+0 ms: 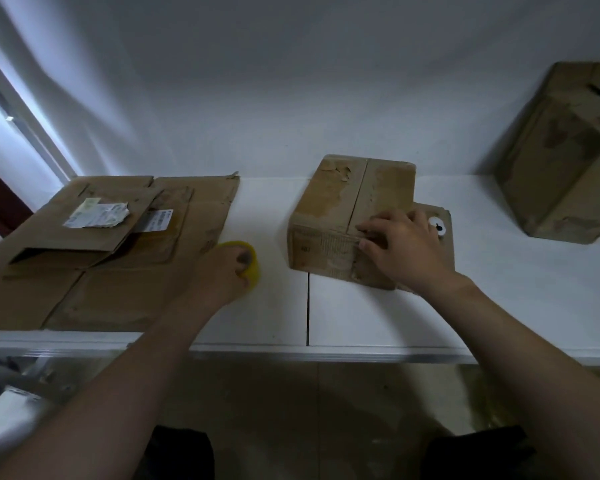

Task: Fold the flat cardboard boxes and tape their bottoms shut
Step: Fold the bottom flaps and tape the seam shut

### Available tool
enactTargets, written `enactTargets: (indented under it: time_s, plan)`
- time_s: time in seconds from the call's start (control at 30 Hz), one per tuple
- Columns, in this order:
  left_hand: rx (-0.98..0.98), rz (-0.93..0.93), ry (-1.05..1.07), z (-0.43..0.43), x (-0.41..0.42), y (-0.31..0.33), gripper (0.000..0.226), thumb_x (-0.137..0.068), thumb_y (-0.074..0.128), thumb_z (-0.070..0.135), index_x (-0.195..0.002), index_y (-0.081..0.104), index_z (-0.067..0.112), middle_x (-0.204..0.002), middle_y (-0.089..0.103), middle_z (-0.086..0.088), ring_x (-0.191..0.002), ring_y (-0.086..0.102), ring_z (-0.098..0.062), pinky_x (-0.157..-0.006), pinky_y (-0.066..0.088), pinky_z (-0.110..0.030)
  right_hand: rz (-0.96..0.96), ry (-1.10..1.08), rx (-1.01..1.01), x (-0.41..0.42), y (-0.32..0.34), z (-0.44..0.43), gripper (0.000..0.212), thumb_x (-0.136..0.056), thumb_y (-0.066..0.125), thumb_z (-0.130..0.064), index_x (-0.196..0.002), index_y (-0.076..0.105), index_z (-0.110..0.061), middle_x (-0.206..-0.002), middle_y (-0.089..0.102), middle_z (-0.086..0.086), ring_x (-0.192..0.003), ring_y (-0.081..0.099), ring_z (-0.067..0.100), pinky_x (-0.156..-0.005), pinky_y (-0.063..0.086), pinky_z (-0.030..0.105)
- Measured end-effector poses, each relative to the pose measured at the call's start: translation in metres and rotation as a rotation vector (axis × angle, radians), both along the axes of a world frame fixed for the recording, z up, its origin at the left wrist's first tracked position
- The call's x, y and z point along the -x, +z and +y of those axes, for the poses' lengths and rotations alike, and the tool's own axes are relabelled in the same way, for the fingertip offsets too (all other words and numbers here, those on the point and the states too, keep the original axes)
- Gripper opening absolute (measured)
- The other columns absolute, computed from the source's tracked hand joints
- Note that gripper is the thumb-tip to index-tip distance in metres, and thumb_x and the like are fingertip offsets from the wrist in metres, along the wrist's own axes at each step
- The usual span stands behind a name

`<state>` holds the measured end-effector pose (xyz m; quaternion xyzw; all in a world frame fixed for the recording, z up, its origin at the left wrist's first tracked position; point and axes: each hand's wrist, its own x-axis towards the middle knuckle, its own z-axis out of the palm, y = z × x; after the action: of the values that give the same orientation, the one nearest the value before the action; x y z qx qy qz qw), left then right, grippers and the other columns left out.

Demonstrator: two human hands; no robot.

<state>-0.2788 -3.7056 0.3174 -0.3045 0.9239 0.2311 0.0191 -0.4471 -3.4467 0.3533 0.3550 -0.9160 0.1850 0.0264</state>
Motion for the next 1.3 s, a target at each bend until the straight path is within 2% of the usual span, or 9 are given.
enactTargets:
  time_s: [0.13, 0.23, 0.33, 0.4, 0.5, 0.7, 0.87, 1.13, 1.3]
  plan:
    - [0.051, 0.047, 0.092, 0.028, 0.021, 0.014, 0.044, -0.096, 0.063, 0.032, -0.135, 0.057, 0.013, -0.139, 0.058, -0.011, -0.127, 0.053, -0.034, -0.099, 0.044, -0.040, 0.010, -0.046, 0.039, 0.002, -0.001, 0.008, 0.035, -0.099, 0.049, -0.054, -0.127, 0.064, -0.042, -0.135, 0.056, -0.013, -0.125, 0.040, 0.027, -0.105, 0.034, 0.048]
    - [0.022, 0.358, 0.129, 0.053, 0.041, 0.030, 0.052, -0.103, 0.053, 0.030, -0.152, 0.041, 0.020, -0.153, 0.045, -0.006, -0.139, 0.043, -0.029, -0.111, 0.035, -0.041, 0.008, -0.175, 0.116, 0.015, 0.002, 0.020, 0.034, -0.101, 0.041, -0.039, -0.124, 0.065, -0.035, -0.131, 0.057, -0.005, -0.123, 0.042, 0.032, -0.101, 0.038, 0.050]
    - [0.139, 0.554, -0.031, 0.068, 0.067, 0.035, 0.043, -0.102, 0.051, 0.030, -0.145, 0.053, 0.025, -0.155, 0.044, -0.006, -0.146, 0.034, -0.032, -0.121, 0.025, -0.047, -0.109, -0.347, 0.013, 0.049, 0.001, 0.040, 0.036, -0.098, 0.040, -0.028, -0.125, 0.063, -0.032, -0.134, 0.053, 0.002, -0.125, 0.040, 0.037, -0.099, 0.038, 0.051]
    - [0.220, 0.502, -0.138, 0.075, 0.083, 0.033, 0.041, -0.103, 0.047, 0.033, -0.143, 0.055, 0.031, -0.158, 0.040, -0.002, -0.152, 0.016, -0.037, -0.123, 0.016, -0.052, -0.222, -0.394, -0.091, 0.070, -0.008, 0.053, 0.040, -0.098, 0.038, -0.029, -0.131, 0.060, -0.035, -0.140, 0.048, 0.001, -0.128, 0.034, 0.039, -0.100, 0.037, 0.053]
    - [0.216, 0.421, -0.246, 0.094, 0.100, 0.032, 0.040, -0.106, 0.040, 0.039, -0.143, 0.054, 0.035, -0.161, 0.033, 0.009, -0.155, 0.002, -0.027, -0.123, 0.014, -0.054, -0.285, -0.331, -0.184, 0.088, -0.026, 0.059, 0.045, -0.102, 0.031, -0.032, -0.142, 0.050, -0.042, -0.154, 0.036, -0.001, -0.132, 0.025, 0.040, -0.103, 0.034, 0.052]
    - [0.320, 0.208, -0.265, 0.108, 0.117, 0.014, 0.048, -0.104, 0.026, 0.055, -0.147, 0.043, 0.044, -0.158, 0.032, 0.023, -0.153, 0.015, -0.018, -0.121, 0.006, -0.056, -0.301, -0.311, -0.281, 0.109, -0.049, 0.051, 0.042, -0.105, 0.021, -0.051, -0.141, 0.042, -0.046, -0.162, 0.021, -0.005, -0.139, 0.016, 0.039, -0.106, 0.025, 0.056]
    - [0.351, 0.186, -0.231, 0.112, 0.120, 0.015, 0.051, -0.102, 0.022, 0.059, -0.146, 0.044, 0.045, -0.155, 0.038, 0.023, -0.151, 0.022, -0.019, -0.120, 0.013, -0.058, -0.331, -0.331, -0.327, 0.119, -0.060, 0.055, 0.048, -0.102, 0.020, -0.060, -0.142, 0.043, -0.045, -0.161, 0.027, -0.002, -0.141, 0.016, 0.037, -0.108, 0.022, 0.056]
    - [0.411, 0.102, -0.230, 0.123, 0.111, 0.022, 0.060, -0.099, 0.016, 0.062, -0.149, 0.042, 0.042, -0.155, 0.040, 0.019, -0.146, 0.031, -0.023, -0.117, 0.022, -0.057, -0.263, -0.363, -0.358, 0.112, -0.057, 0.076, 0.056, -0.102, 0.022, -0.057, -0.131, 0.058, -0.025, -0.146, 0.047, -0.004, -0.138, 0.024, 0.033, -0.105, 0.027, 0.053]
    - [0.447, 0.039, -0.233, 0.140, 0.098, 0.033, 0.064, -0.096, 0.014, 0.065, -0.147, 0.043, 0.039, -0.148, 0.044, 0.016, -0.132, 0.039, -0.027, -0.109, 0.034, -0.056, -0.169, -0.466, -0.444, 0.102, -0.041, 0.108, 0.052, -0.102, 0.026, -0.051, -0.134, 0.056, -0.022, -0.141, 0.052, -0.006, -0.139, 0.023, 0.029, -0.103, 0.027, 0.050]
